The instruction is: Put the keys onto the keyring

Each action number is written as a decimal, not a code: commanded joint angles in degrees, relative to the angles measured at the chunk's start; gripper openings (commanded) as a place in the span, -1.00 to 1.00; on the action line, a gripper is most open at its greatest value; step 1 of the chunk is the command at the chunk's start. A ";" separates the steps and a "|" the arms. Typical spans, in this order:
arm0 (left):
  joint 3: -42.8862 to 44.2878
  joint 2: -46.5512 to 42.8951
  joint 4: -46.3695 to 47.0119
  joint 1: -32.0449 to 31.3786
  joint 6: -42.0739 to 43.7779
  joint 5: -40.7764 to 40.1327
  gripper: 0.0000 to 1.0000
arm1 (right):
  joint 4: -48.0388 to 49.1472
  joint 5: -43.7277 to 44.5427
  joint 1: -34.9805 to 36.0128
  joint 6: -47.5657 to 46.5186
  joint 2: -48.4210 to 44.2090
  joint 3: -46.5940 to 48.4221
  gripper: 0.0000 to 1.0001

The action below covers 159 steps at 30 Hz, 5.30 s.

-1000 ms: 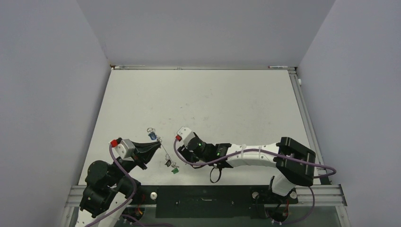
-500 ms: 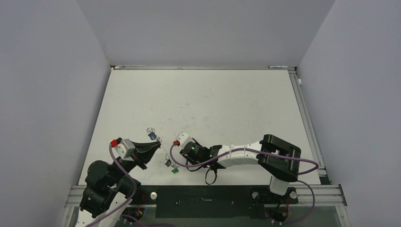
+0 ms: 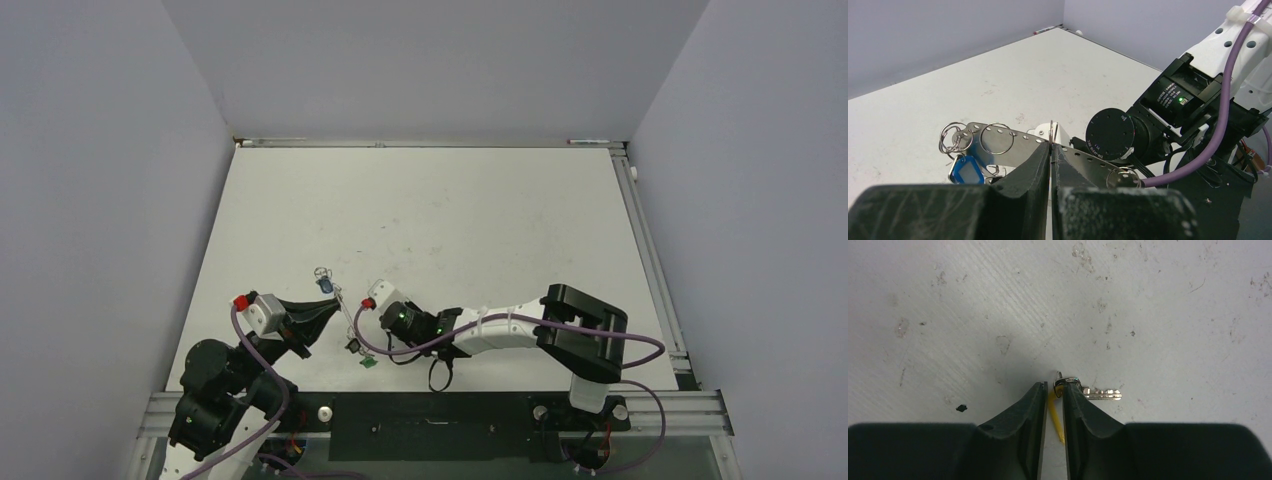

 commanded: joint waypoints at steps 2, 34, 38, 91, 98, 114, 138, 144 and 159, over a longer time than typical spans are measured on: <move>2.16 -1.53 2.79 0.40 -0.25 0.13 -1.00 | 0.08 3.17 0.87 -0.96 1.18 2.36 -0.63; 2.16 -1.75 2.54 0.40 -0.28 -0.15 -1.00 | 5.89 -2.57 -1.13 -5.65 -21.94 -9.53 -0.90; 2.16 -1.76 2.58 0.40 -0.26 -0.04 -1.00 | 5.25 -6.77 -1.73 -7.44 -26.84 -10.71 -0.90; 1.31 -0.51 4.95 1.01 -0.34 5.81 -1.00 | -9.15 -19.66 2.86 -32.95 -25.93 14.07 -0.90; 1.30 -0.60 4.86 1.09 -0.34 5.69 -1.00 | -6.17 -10.63 7.94 -38.28 -23.13 15.24 -0.90; 1.29 -0.69 4.77 1.05 -0.26 5.64 -1.00 | 0.11 4.47 16.30 -44.75 -22.41 15.50 -0.90; 1.37 -0.97 4.60 1.10 -0.26 5.50 -1.00 | 2.69 8.22 17.81 -48.78 -20.17 17.25 -0.90; 1.37 -0.94 4.60 1.10 -0.26 5.44 -1.00 | 2.76 7.78 18.21 -48.73 -20.41 17.17 -0.90; 1.37 -0.71 4.61 1.10 -0.26 5.51 -1.00 | 2.77 8.06 18.49 -49.61 -19.24 18.20 -0.90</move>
